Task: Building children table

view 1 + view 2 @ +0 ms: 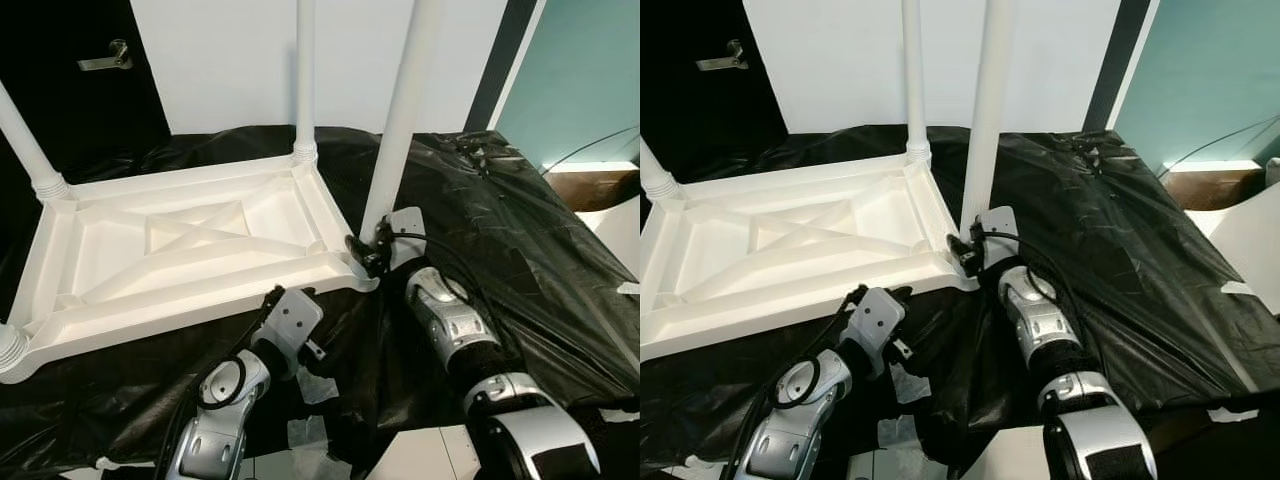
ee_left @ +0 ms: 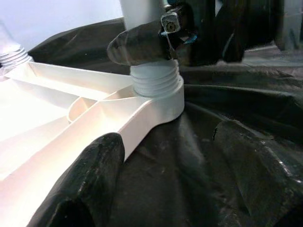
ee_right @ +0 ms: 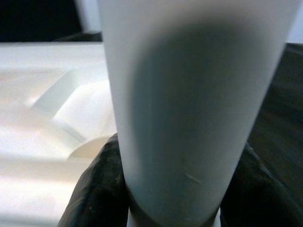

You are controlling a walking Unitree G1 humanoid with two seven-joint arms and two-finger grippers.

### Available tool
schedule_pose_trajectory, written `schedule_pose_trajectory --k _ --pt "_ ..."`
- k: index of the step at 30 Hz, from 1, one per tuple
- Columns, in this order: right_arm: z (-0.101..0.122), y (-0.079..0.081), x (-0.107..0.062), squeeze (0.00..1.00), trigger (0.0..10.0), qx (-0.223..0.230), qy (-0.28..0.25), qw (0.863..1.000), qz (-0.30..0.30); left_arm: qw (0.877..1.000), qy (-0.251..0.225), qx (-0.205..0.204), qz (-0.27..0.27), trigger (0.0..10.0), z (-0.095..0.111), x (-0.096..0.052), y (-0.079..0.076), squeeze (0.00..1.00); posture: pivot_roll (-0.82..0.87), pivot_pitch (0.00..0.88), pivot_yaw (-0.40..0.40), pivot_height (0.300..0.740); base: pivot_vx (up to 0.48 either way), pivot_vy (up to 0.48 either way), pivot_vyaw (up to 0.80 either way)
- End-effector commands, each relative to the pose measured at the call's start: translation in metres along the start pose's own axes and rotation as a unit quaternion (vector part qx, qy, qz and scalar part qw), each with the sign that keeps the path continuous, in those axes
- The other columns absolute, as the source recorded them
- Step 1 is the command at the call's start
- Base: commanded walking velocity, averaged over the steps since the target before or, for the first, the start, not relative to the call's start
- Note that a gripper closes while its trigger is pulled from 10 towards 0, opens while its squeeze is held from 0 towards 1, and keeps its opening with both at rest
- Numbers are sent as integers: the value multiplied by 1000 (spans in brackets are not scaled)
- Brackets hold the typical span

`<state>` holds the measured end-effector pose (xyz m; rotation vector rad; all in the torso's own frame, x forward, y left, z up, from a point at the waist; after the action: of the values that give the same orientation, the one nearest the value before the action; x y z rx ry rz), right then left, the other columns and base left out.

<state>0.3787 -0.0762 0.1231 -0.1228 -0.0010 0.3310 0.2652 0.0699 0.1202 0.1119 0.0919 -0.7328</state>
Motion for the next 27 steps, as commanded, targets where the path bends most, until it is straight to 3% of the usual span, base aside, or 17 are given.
schedule_pose_trajectory --k 1,5,10,11,15,16,22,23,25,26,27 --pt "-24 8 -9 0 10000 27 51 998 -15 998 -8 -1 59 10000 3 -1 11 0 160 4 -49 740 0 0 0" --pt "-18 17 -12 0 10000 40 41 998 -5 998 -9 -1 59 10000 4 -1 12 0 162 1 -53 740 0 0 0" --pt "-13 13 -15 0 10000 30 35 999 -8 998 -9 -2 59 10000 5 -2 13 0 162 0 -53 740 0 0 0" --pt "-10 11 -16 141 10000 24 31 999 -10 998 -8 -3 60 10000 4 -2 13 0 162 0 -53 740 0 0 0" --pt "-6 10 -17 141 10000 18 29 999 -15 998 -7 -3 61 10000 4 -3 13 0 162 0 -53 740 0 0 0" --pt "1 5 -18 1000 10000 24 9 1000 -3 998 -6 -4 61 10000 3 -4 13 0 166 0 -50 740 0 0 0" --pt "12 -10 -23 1000 10000 9 -30 998 60 998 -4 -7 61 10000 3 -6 11 0 167 0 -50 740 0 0 0" --pt "12 -14 -26 510 10000 0 -32 996 81 998 -4 -7 61 10000 3 -6 11 0 169 0 -52 740 0 0 0" --pt "12 -14 -26 510 10000 0 -32 996 81 998 -4 -7 61 10000 3 -6 11 0 169 0 -52 740 0 0 0" --pt "11 -19 -27 0 10000 -3 -31 994 103 998 -3 -6 61 10000 3 -6 12 0 169 0 -52 740 0 0 0" --pt "11 -22 -28 0 10000 -18 -32 989 140 998 -3 -6 61 10000 3 -6 12 0 170 0 -51 740 0 0 0"
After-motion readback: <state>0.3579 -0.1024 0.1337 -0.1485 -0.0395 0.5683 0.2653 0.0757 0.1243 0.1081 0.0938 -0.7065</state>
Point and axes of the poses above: a point about 5 cm out from each wrist's last joint towards the gripper, its own x axis pointing out of the wrist towards the gripper, its own z axis along the axis of the wrist's last joint, y = z × x, the point moved 3 cm from there along x, pointing out of the wrist towards the gripper, and after that the axes turned 10 degrees about -x, right-handed, at the moved point
